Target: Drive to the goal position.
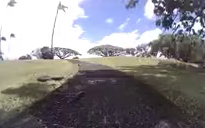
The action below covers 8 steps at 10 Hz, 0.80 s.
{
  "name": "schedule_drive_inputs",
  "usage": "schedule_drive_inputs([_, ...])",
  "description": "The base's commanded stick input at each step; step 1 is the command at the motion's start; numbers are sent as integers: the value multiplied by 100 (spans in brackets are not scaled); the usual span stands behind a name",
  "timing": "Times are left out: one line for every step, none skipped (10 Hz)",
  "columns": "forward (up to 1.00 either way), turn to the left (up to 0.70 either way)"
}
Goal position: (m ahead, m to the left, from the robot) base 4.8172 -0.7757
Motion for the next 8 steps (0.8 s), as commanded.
schedule_drive_inputs([70, -35])
schedule_drive_inputs([70, -25])
schedule_drive_inputs([70, -6])
schedule_drive_inputs([70, -1])
schedule_drive_inputs([70, 0])
schedule_drive_inputs([70, 0])
schedule_drive_inputs([70, 0])
schedule_drive_inputs([70, 0])
